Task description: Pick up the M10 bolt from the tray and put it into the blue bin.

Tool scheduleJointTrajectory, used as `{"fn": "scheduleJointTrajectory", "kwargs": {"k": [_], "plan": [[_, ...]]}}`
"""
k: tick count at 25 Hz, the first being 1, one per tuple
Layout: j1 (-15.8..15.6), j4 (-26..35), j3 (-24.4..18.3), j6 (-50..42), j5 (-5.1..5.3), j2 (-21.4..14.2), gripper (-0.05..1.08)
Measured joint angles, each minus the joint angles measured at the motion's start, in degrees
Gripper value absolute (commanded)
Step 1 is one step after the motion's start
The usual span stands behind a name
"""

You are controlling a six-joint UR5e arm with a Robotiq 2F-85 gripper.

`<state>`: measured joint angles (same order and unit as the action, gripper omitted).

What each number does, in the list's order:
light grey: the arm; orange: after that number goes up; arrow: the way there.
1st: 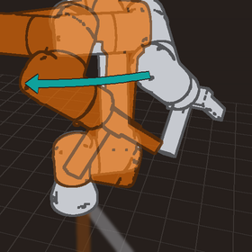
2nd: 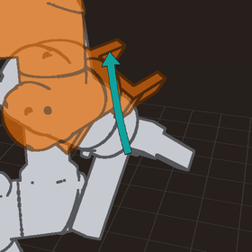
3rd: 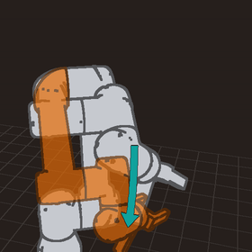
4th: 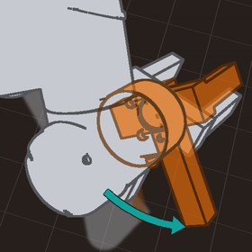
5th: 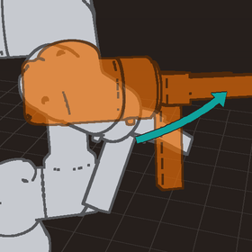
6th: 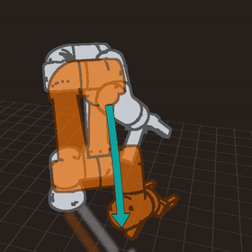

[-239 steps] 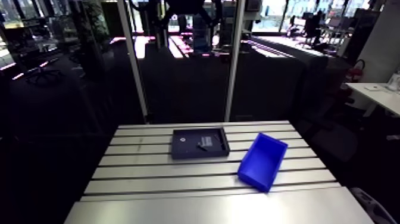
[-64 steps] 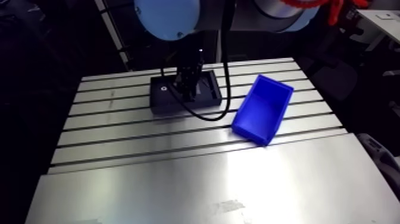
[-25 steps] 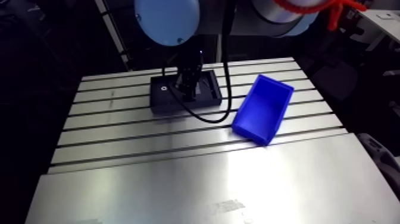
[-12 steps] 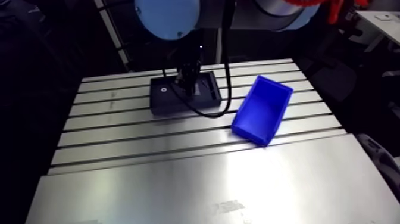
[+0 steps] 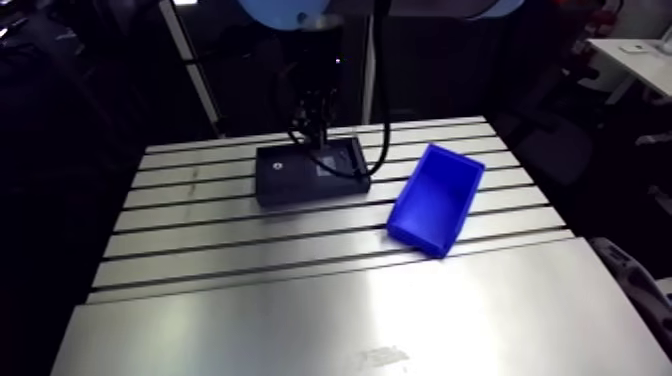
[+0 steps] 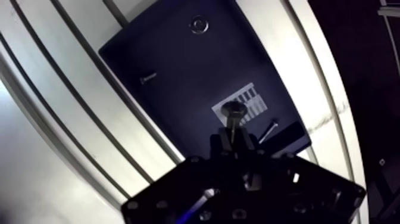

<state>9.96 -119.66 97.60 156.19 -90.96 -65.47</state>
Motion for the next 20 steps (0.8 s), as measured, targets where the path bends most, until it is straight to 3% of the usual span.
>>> {"fn": "scheduleJointTrajectory", "kwargs": {"k": [8,20], "plan": [[2.22,7.93,-4.01,1.8,-0.19,-3.83,1.05],[10.65,14.95,-4.73,5.01,-0.6,-9.54,1.05]]}}
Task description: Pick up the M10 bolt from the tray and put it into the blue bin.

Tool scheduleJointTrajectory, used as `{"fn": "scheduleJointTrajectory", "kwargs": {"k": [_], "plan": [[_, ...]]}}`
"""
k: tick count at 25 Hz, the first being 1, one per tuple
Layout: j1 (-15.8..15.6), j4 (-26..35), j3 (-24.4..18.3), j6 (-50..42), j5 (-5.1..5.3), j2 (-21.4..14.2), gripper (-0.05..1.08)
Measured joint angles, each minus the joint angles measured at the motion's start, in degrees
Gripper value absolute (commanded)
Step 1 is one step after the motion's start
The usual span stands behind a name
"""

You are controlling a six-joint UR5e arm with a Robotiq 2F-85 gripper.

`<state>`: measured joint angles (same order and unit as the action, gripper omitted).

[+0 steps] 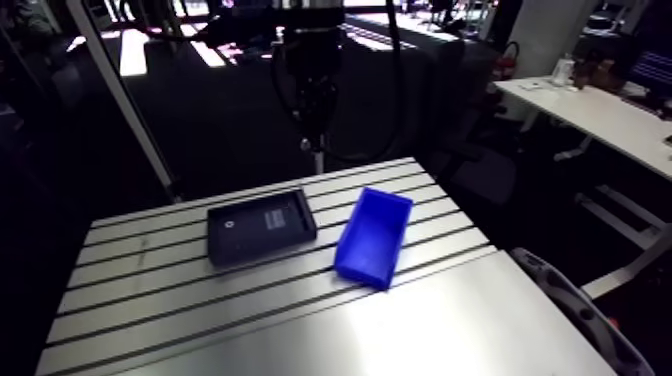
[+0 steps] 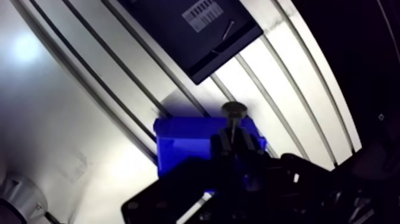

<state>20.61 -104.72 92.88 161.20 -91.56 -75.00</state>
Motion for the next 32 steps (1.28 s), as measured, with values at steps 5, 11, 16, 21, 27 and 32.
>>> {"fn": "scheduleJointTrajectory", "kwargs": {"k": [5,11,16,21,27,32], "plan": [[3.84,0.9,1.95,1.27,-0.47,-1.78,1.05],[6.66,0.56,4.69,2.88,-0.78,-3.37,1.05],[8.2,-1.01,6.93,4.15,-0.78,-4.27,1.05],[9.72,-3.98,9.93,5.67,-0.82,-4.8,1.05],[10.7,-8.35,13.76,6.54,-0.85,-4.87,1.05],[11.38,-11.76,16.73,6.76,-0.81,-4.56,1.05]]}}
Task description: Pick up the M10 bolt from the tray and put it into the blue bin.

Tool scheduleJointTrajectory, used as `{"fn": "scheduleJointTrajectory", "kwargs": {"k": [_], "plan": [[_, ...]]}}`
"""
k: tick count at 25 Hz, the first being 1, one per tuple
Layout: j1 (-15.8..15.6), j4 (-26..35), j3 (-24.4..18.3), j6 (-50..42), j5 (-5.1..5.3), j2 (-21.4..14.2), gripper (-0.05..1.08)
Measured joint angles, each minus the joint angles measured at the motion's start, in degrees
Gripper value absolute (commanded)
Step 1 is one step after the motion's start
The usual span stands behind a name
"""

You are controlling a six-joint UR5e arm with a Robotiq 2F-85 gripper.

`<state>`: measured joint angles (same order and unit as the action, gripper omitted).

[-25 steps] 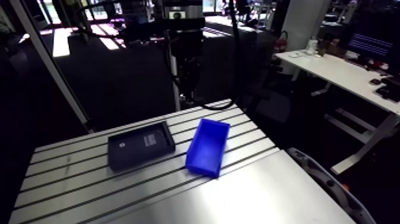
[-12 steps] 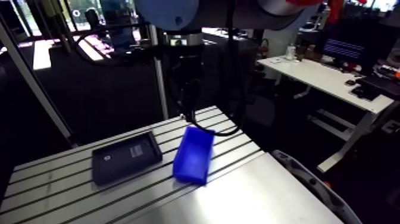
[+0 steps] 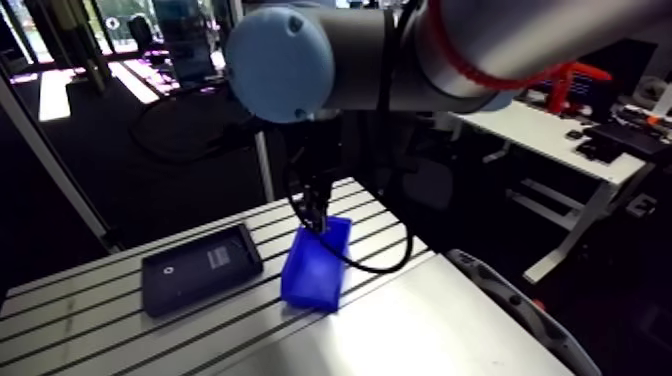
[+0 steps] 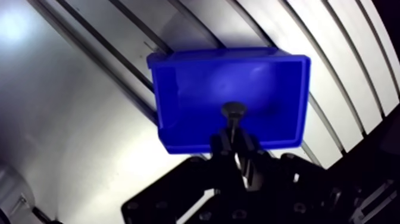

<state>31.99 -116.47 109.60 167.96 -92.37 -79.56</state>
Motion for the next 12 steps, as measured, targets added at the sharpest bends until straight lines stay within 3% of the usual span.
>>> {"fn": "scheduleJointTrajectory", "kwargs": {"k": [12], "plan": [[1.47,-5.48,4.38,1.61,0.12,2.48,1.05]]}}
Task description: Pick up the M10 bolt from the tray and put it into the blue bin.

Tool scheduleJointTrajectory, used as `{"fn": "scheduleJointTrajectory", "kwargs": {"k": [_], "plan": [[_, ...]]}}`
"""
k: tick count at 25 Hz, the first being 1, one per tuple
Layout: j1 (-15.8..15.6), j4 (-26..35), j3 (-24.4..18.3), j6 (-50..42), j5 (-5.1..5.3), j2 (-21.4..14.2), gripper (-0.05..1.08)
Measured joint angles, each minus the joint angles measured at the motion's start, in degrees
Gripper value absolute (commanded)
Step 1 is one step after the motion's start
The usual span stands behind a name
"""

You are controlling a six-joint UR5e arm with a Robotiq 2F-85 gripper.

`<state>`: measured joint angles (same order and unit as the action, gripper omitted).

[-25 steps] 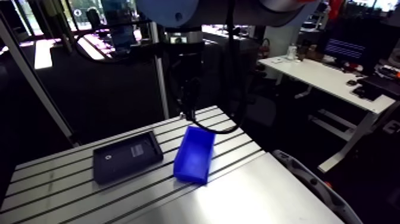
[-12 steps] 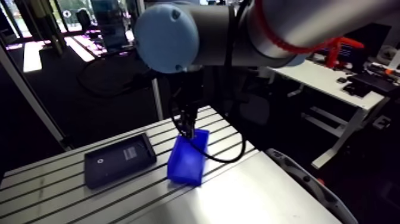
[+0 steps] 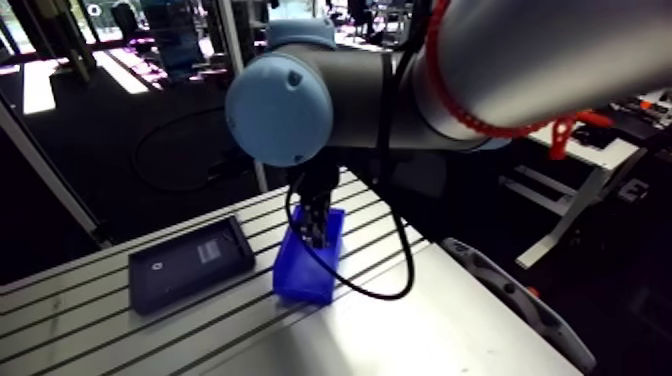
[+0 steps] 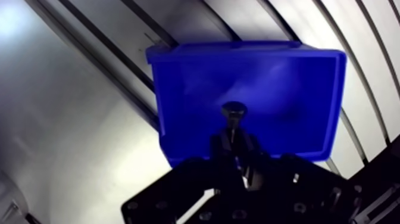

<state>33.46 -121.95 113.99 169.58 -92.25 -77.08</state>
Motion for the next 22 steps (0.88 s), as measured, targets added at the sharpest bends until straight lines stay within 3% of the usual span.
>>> {"fn": "scheduleJointTrajectory", "kwargs": {"k": [22], "plan": [[-0.21,-7.35,2.12,-0.51,0.37,5.11,1.04]]}}
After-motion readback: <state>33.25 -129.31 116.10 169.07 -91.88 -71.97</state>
